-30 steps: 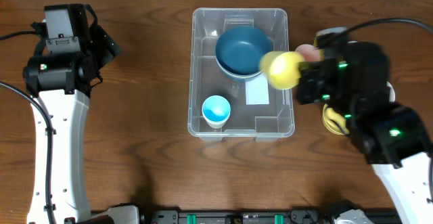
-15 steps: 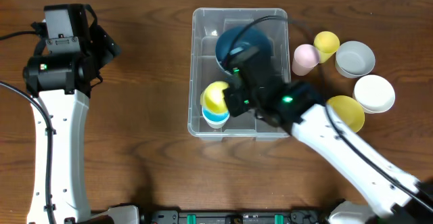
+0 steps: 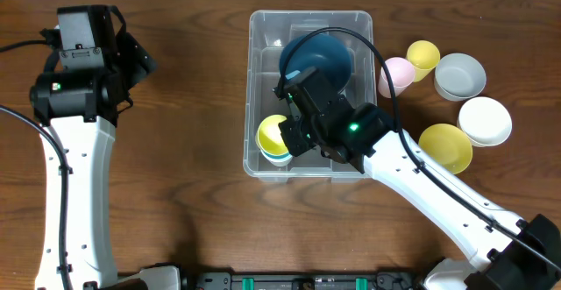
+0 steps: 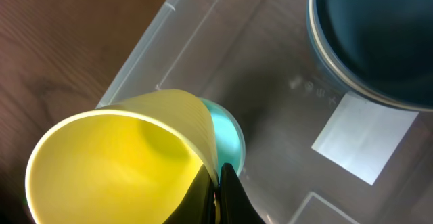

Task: Pack container
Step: 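Carry the yellow cup and stack it onto the blue cup, then return the right gripper to the cups and grasp the pink cup, then carry the pink cup and set it in the container behind the yellow cup, then move the right gripper to the remaining yellow cup and grasp it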

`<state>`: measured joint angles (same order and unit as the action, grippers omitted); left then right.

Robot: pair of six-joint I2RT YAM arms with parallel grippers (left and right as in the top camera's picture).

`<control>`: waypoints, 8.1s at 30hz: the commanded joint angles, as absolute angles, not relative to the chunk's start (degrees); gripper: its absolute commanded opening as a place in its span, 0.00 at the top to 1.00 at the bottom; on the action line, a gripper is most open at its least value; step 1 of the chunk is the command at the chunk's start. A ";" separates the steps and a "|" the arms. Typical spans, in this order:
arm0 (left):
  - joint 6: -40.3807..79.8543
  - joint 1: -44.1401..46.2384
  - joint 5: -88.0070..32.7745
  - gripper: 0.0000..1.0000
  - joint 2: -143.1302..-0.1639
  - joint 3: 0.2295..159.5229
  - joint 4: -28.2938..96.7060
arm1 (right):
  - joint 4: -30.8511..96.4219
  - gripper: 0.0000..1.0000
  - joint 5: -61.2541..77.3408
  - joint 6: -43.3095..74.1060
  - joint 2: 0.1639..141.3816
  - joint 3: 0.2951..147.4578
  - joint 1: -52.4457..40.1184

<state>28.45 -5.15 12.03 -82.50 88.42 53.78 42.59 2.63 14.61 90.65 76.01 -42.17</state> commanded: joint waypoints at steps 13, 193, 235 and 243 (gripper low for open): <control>28.10 -5.23 12.69 0.02 -82.41 89.27 53.95 | 45.91 0.36 -4.32 15.18 90.70 76.38 -42.76; 28.10 -5.23 12.69 0.02 -82.41 89.27 53.95 | 35.64 0.54 0.64 14.06 101.97 79.90 -35.07; 28.10 -5.23 12.69 0.02 -82.41 89.27 53.95 | 30.02 0.37 -2.76 18.15 104.42 80.18 6.81; 28.10 -5.23 12.67 0.02 -82.41 89.27 53.95 | 27.83 0.38 -2.70 17.69 107.66 80.18 6.68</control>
